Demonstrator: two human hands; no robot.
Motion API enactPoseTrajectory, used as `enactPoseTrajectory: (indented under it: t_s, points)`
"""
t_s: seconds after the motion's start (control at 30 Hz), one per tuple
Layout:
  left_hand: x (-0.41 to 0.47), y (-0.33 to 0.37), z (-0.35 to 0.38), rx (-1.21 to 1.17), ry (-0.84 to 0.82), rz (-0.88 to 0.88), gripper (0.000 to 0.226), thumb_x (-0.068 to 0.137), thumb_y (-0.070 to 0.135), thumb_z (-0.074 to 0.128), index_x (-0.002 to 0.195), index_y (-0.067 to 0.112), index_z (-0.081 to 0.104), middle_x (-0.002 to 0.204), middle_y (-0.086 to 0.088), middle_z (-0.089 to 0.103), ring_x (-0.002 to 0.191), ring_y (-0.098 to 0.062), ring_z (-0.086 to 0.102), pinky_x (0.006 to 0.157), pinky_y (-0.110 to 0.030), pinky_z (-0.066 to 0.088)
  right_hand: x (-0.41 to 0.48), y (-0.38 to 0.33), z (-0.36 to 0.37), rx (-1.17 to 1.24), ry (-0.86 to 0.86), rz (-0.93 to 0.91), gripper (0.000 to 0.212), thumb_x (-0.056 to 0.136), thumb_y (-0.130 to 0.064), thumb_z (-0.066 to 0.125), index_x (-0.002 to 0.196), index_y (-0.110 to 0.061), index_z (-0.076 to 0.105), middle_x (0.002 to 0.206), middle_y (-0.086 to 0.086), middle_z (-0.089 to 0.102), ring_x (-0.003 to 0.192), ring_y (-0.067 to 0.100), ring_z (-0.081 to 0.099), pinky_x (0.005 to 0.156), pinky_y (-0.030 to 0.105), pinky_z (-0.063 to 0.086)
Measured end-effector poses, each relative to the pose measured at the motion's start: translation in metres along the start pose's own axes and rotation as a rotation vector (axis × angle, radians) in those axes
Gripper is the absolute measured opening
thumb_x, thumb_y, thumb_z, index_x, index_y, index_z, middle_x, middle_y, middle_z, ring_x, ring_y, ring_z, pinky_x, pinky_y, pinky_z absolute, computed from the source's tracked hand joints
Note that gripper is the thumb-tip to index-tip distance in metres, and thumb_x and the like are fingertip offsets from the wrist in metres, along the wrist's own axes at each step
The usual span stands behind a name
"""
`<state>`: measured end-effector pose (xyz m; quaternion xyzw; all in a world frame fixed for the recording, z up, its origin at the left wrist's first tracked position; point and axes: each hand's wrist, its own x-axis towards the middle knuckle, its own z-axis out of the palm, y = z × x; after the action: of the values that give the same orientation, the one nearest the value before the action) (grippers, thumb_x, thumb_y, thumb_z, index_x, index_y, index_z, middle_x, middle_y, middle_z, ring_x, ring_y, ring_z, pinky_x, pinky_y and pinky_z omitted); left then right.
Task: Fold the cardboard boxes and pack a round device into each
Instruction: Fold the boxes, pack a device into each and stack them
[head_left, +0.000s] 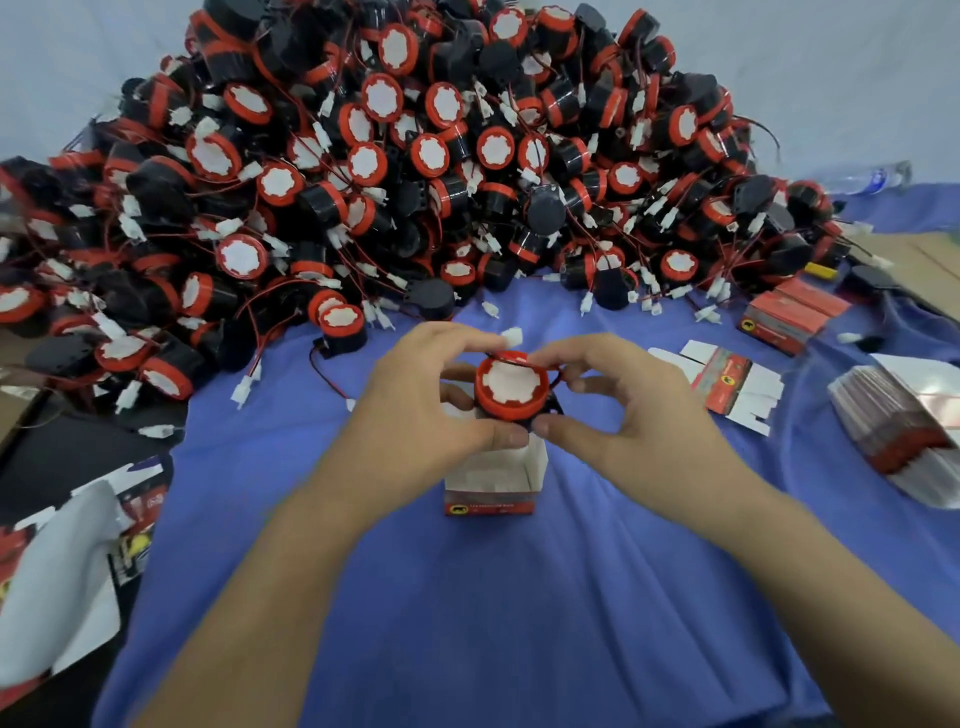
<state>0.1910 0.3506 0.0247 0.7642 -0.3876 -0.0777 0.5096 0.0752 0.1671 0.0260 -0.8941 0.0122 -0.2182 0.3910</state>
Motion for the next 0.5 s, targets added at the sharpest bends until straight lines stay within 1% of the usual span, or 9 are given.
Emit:
enactPoseTrajectory:
  t_s: [0.1, 0.2, 0.23, 0.3, 0.33, 0.4, 0.43, 0.5]
  points:
    - [-0.008, -0.001, 0.003, 0.08, 0.033, 0.006, 0.07, 0.067, 0.023, 0.096, 0.13, 0.029, 0.067, 0.133, 0.014, 0.05, 0.111, 0.0, 0.061, 0.091, -0.021, 0.053, -0.008, 0.003, 0.009, -0.092, 0.031, -0.044, 0.043, 0.084, -0.017, 0.084, 0.121, -0.031, 0.067, 0.109, -0.025, 0.063, 0.104, 0.001, 0.059, 0.091, 0.012, 0.044]
    - [-0.014, -0.002, 0.005, 0.161, 0.007, 0.058, 0.06, 0.07, 0.02, 0.094, 0.125, 0.024, 0.069, 0.123, 0.015, 0.061, 0.111, 0.0, 0.06, 0.088, -0.022, 0.053, -0.014, 0.007, 0.017, -0.152, 0.01, -0.063, 0.043, 0.085, -0.013, 0.082, 0.122, -0.03, 0.067, 0.112, -0.025, 0.06, 0.107, 0.001, 0.057, 0.094, 0.011, 0.042]
    - [-0.016, -0.004, 0.006, 0.188, 0.004, 0.081, 0.058, 0.071, 0.02, 0.093, 0.123, 0.023, 0.069, 0.122, 0.017, 0.062, 0.112, 0.002, 0.058, 0.088, -0.02, 0.052, -0.015, 0.008, 0.02, -0.153, -0.002, -0.063, 0.044, 0.085, -0.012, 0.081, 0.123, -0.03, 0.067, 0.114, -0.024, 0.06, 0.11, 0.001, 0.057, 0.096, 0.011, 0.041]
    - [-0.018, -0.009, 0.005, 0.286, 0.02, 0.128, 0.055, 0.071, 0.023, 0.092, 0.121, 0.023, 0.069, 0.123, 0.019, 0.062, 0.114, 0.004, 0.053, 0.091, -0.013, 0.044, -0.019, 0.009, 0.023, -0.151, -0.02, -0.07, 0.049, 0.085, -0.009, 0.079, 0.126, -0.031, 0.065, 0.118, -0.022, 0.06, 0.115, 0.002, 0.056, 0.099, 0.011, 0.039]
    - [-0.019, -0.012, 0.005, 0.34, 0.032, 0.145, 0.055, 0.072, 0.023, 0.091, 0.121, 0.022, 0.069, 0.123, 0.018, 0.062, 0.115, 0.001, 0.051, 0.093, -0.011, 0.04, -0.02, 0.009, 0.025, -0.153, -0.025, -0.077, 0.051, 0.084, -0.007, 0.078, 0.127, -0.031, 0.065, 0.119, -0.022, 0.06, 0.116, 0.002, 0.055, 0.1, 0.011, 0.039]
    - [-0.022, -0.018, 0.004, 0.407, 0.053, 0.171, 0.054, 0.071, 0.017, 0.09, 0.12, 0.018, 0.068, 0.124, 0.014, 0.061, 0.117, -0.007, 0.05, 0.096, -0.009, 0.036, -0.021, 0.008, 0.026, -0.174, -0.037, -0.108, 0.053, 0.083, -0.005, 0.076, 0.128, -0.032, 0.063, 0.122, -0.023, 0.06, 0.118, 0.002, 0.054, 0.101, 0.01, 0.036]
    - [-0.023, -0.021, 0.004, 0.425, 0.06, 0.185, 0.054, 0.069, 0.013, 0.089, 0.119, 0.017, 0.068, 0.124, 0.013, 0.06, 0.117, -0.009, 0.05, 0.097, -0.009, 0.036, -0.021, 0.008, 0.027, -0.191, -0.046, -0.128, 0.054, 0.082, -0.004, 0.074, 0.128, -0.031, 0.063, 0.124, -0.026, 0.058, 0.119, 0.001, 0.053, 0.102, 0.008, 0.034]
    - [-0.028, -0.025, 0.005, 0.453, 0.073, 0.215, 0.055, 0.066, 0.011, 0.089, 0.117, 0.016, 0.068, 0.123, 0.016, 0.058, 0.118, -0.009, 0.051, 0.1, -0.011, 0.036, -0.023, 0.007, 0.028, -0.22, -0.064, -0.162, 0.055, 0.081, -0.004, 0.072, 0.127, -0.031, 0.061, 0.124, -0.037, 0.05, 0.117, -0.009, 0.047, 0.101, 0.004, 0.03]
